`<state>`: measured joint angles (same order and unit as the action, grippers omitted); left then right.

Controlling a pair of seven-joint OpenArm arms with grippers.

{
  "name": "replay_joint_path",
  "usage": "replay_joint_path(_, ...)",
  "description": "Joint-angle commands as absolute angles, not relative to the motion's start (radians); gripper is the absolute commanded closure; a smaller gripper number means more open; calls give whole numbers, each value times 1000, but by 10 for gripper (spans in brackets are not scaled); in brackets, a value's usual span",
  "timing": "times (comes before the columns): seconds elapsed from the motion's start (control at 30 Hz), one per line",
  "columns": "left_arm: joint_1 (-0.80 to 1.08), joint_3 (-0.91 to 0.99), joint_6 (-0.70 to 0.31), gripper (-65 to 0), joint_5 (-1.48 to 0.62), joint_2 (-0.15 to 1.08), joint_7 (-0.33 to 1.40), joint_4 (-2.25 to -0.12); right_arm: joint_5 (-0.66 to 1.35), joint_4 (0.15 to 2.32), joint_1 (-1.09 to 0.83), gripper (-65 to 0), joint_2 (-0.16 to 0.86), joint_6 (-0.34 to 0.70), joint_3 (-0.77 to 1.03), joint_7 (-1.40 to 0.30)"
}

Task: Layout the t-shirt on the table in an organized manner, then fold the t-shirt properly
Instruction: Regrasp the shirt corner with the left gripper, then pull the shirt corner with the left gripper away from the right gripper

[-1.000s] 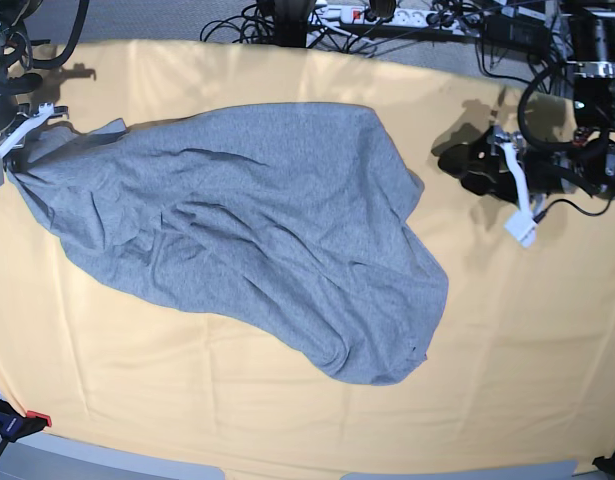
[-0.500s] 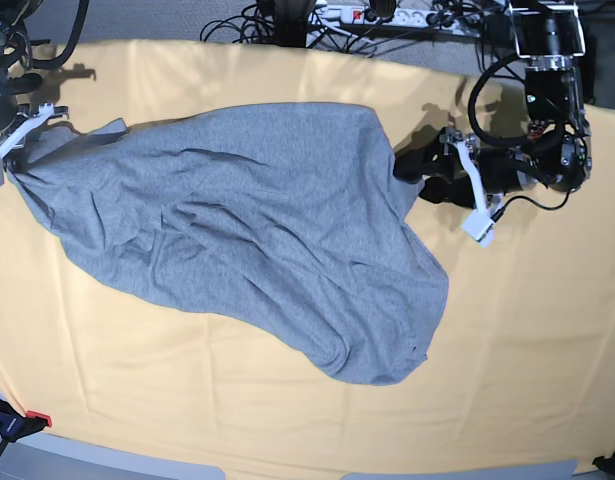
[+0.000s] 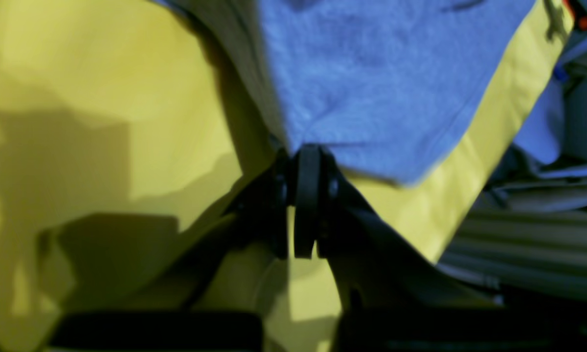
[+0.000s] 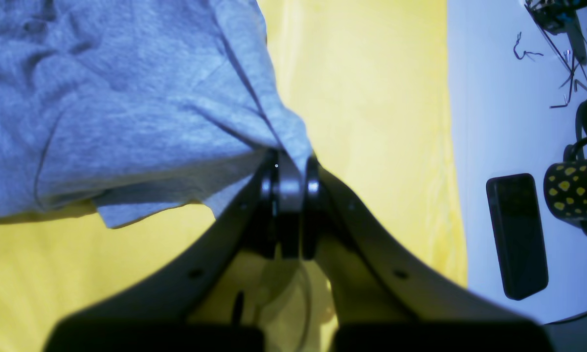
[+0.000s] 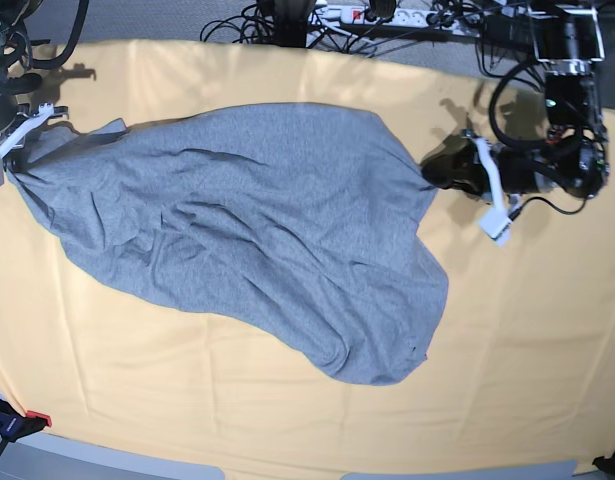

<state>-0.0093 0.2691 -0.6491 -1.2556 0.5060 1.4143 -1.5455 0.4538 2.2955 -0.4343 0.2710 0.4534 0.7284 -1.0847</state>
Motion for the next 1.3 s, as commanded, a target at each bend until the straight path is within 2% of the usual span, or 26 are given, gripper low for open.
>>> replay_joint_path(0.0,-30,278,-642,0,-1322,541,1396,-1581,456,2310,-432,0,286,453,736,-1065)
replay_joint_path(0.37,-30,278,-644,0,-1484,720,1396,-1700,456,2310,-432,0,286,453,736,-1058)
replay_joint_path(0.6,-30,278,-619,0,-1484,818,1396,-1740,456,2310,-432,0,286,453,736,-1058)
replay_joint_path(1.1,-33,277,-582,-4,-1484,842,1396,-1747,456,2310,-432,0,286,453,736,-1058)
replay_joint_path(1.27,-30,277,-568,-393,-1484,832,1396,-1747,456,2310,-432,0,286,453,736,-1058)
